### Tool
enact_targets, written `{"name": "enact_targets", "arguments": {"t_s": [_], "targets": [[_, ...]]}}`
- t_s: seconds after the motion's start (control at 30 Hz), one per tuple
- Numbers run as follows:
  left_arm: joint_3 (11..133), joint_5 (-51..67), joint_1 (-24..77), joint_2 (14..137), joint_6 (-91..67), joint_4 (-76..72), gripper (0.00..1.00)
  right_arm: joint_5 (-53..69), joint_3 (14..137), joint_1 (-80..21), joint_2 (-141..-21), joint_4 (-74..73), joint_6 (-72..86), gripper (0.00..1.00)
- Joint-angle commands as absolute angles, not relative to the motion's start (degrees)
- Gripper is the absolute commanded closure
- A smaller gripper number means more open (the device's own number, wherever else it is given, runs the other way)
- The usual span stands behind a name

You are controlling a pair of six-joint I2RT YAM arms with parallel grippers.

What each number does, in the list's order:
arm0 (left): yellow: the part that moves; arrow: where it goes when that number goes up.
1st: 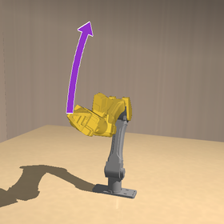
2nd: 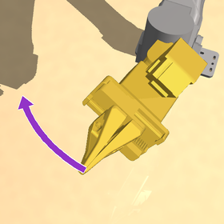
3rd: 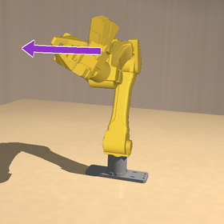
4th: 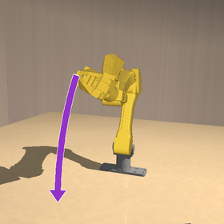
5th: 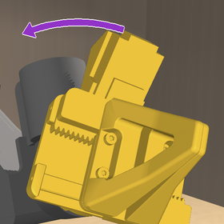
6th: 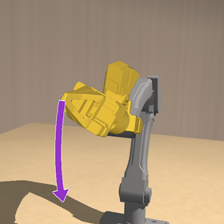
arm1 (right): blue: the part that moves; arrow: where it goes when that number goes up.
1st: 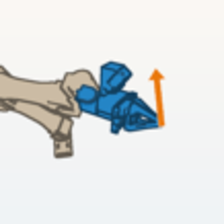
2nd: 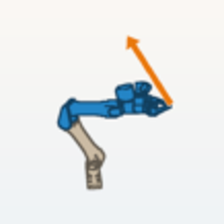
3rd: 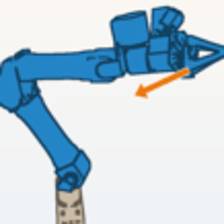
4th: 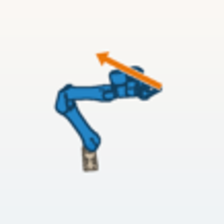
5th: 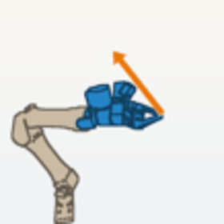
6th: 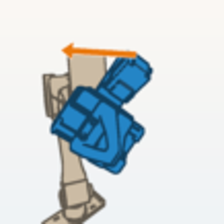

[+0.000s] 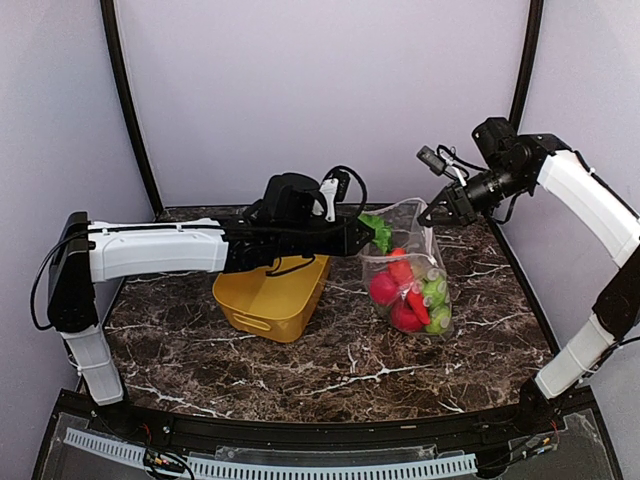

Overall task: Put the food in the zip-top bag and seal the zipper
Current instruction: Adjust the zipper food storage bag at the center of the board.

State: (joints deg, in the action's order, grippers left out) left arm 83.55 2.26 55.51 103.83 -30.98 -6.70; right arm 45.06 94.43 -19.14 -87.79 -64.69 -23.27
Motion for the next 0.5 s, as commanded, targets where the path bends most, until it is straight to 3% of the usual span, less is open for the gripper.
{"name": "enact_targets", "arguments": {"t_s": [0.0,0.13,0.3,0.37,0.47], "targets": [[86.79,6.49,55.21,103.41,-30.04,-2.10,0.68,44.74,93.65,-19.57,-86.03,-63.07,-23.43,1.00],[86.15,8.43,55.26,100.36,-26.85,-3.00,0.56,44.95,93.47,-19.56,-86.04,-62.88,-23.38,1.00],[82.99,-2.13,55.37,94.43,-21.69,-3.11,0.40,44.92,93.49,-19.55,-86.34,-62.67,-23.38,1.00],[83.63,-5.84,55.34,94.14,-20.56,-0.16,0.39,44.89,93.52,-19.60,-86.57,-62.67,-23.40,1.00],[84.32,-5.65,55.35,95.23,-22.75,3.12,0.48,44.65,93.60,-19.56,-86.59,-62.60,-23.38,1.00]]}}
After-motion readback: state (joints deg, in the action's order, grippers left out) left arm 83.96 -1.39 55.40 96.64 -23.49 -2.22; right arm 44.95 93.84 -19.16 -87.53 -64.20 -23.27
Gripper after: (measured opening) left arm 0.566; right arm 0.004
